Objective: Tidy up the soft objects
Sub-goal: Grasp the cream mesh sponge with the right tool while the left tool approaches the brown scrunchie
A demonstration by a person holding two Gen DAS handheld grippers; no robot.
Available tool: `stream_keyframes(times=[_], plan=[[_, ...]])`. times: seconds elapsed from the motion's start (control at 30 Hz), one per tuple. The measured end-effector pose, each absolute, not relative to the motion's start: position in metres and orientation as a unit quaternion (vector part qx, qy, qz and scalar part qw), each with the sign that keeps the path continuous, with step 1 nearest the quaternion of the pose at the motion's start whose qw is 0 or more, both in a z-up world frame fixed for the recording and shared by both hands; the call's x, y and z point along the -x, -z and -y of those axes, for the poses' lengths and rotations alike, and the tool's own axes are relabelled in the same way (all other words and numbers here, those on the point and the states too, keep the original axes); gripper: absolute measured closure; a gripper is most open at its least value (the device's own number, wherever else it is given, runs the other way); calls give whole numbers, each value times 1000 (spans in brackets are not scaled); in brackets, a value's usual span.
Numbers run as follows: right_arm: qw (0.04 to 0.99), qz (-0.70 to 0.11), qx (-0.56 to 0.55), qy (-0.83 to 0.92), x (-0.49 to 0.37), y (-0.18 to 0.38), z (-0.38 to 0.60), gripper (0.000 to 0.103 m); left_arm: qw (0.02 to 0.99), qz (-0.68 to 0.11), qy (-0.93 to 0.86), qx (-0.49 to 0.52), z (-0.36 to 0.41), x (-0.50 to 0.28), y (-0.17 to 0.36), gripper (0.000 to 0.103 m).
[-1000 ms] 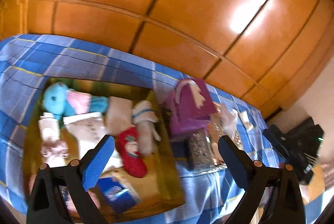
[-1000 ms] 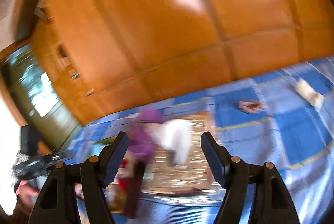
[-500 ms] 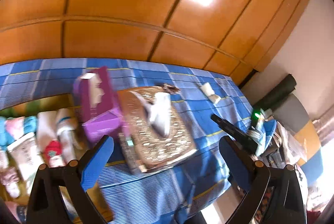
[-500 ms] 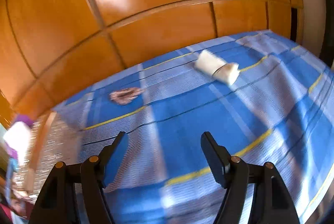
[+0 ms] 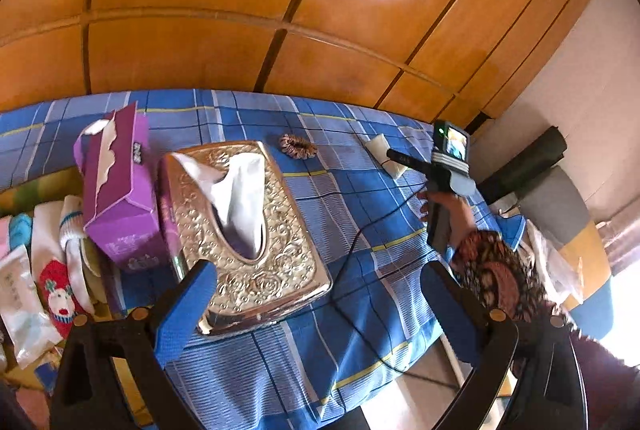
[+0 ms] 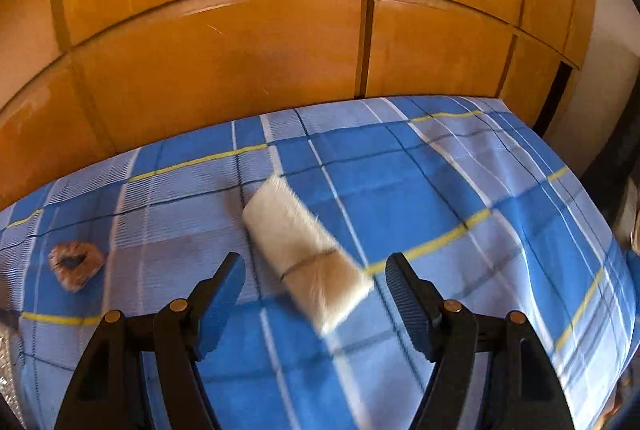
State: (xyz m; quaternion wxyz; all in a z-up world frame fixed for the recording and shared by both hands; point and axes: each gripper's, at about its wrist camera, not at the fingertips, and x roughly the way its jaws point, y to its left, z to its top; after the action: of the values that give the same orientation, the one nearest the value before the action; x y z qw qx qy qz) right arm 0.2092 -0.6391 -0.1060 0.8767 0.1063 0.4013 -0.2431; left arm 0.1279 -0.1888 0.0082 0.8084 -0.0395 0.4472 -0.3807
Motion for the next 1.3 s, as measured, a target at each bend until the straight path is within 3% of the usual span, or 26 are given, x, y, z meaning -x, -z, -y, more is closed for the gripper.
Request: stream_keyframes(times=[0.23,0.43,0.63,0.87,1.1,1.3], plan=[[859,-444,-131,217,-230,141,657,29,809,-447,382,19,210,-132,-14,0],[871,-423,-124,217,-221,144,654,29,805,-444,395,2,236,-139,-20,0],[874,-411,-144,216,-210,139,647,47,805,-449,388,-5,271,-155,-31,0],[869,-391,-245,181,-164,131,604,48,812,-466,350,-20,320,-192,-36,0],[883,-368,-219,191,-137,139,556,48,792,-522,304,-88,398,-249,4,0],[886,-358,-218,196,-135,141,553,48,776,-573,254,-75,428,-295,50,0]])
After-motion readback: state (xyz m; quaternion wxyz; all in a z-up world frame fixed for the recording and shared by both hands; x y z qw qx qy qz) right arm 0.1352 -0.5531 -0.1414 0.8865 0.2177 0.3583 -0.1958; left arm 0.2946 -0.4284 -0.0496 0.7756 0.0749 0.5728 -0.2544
